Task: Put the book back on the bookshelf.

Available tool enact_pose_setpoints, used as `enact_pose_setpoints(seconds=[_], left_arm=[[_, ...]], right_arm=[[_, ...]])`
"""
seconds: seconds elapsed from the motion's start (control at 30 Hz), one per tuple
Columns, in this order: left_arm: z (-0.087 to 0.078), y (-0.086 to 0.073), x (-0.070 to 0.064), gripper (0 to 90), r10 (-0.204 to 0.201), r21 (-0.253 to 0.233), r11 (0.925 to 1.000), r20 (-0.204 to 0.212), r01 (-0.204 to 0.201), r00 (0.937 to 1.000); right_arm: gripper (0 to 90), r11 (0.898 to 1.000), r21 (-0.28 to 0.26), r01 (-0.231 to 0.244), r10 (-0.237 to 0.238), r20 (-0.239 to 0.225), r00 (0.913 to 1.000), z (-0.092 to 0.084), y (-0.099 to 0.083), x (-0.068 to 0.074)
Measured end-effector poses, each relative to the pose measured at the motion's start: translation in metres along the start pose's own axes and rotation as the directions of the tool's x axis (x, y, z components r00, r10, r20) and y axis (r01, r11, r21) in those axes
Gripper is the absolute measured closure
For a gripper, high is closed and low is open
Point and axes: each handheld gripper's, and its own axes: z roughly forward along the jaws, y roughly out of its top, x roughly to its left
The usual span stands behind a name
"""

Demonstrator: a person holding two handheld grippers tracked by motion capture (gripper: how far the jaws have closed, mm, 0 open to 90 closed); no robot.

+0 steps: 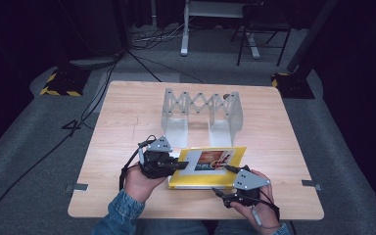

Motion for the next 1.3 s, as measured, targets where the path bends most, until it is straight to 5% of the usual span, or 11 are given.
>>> enact_pose_setpoints(seconds=[0.37,0.57,0.63,0.8,0.93,1.2,1.23,1.27,1.3], left_arm=[[0.006,0.010,0.012,82.2,-0.032,-0.042,0.9985,0.081,0.036,0.9962],[0.010,0.014,0.018,82.5,-0.061,-0.050,0.9964,0.132,0.068,0.9894],[0.010,0.014,0.019,82.6,-0.066,-0.051,0.9960,0.139,0.074,0.9881],[0.011,0.014,0.022,82.7,-0.085,-0.051,0.9943,0.150,0.094,0.9850],[0.011,0.014,0.023,82.7,-0.090,-0.050,0.9940,0.139,0.098,0.9861],[0.013,0.009,0.027,82.7,-0.134,-0.036,0.9898,0.095,0.138,0.9865],[0.014,0.008,0.029,82.7,-0.150,-0.032,0.9875,0.112,0.155,0.9823],[0.014,0.007,0.031,82.7,-0.166,-0.033,0.9845,0.139,0.172,0.9762],[0.015,0.004,0.035,82.9,-0.198,-0.034,0.9777,0.182,0.207,0.9632]], right_arm=[[15.4,0.999,0.005,0.041,-0.041,-0.003,0.9991,0.018,0.001,0.008],[14.4,0.995,-0.002,0.097,-0.096,0.048,0.9942,0.026,0.002,0.014],[14.5,0.987,-0.003,0.164,-0.163,0.088,0.9827,0.029,0.000,0.019],[15.3,0.975,0.005,0.223,-0.222,0.138,0.9652,0.034,-0.003,0.023],[17.6,0.955,0.010,0.295,-0.289,0.226,0.9302,0.038,-0.005,0.028],[20.4,0.945,0.016,0.326,-0.321,0.226,0.9197,0.043,-0.007,0.027],[19.3,0.937,0.034,0.348,-0.346,0.234,0.9084,0.047,-0.009,0.029],[19.3,0.937,0.034,0.348,-0.346,0.234,0.9084,0.047,-0.009,0.029],[16.9,0.929,0.048,0.367,-0.367,0.250,0.8960,0.050,-0.010,0.031]])
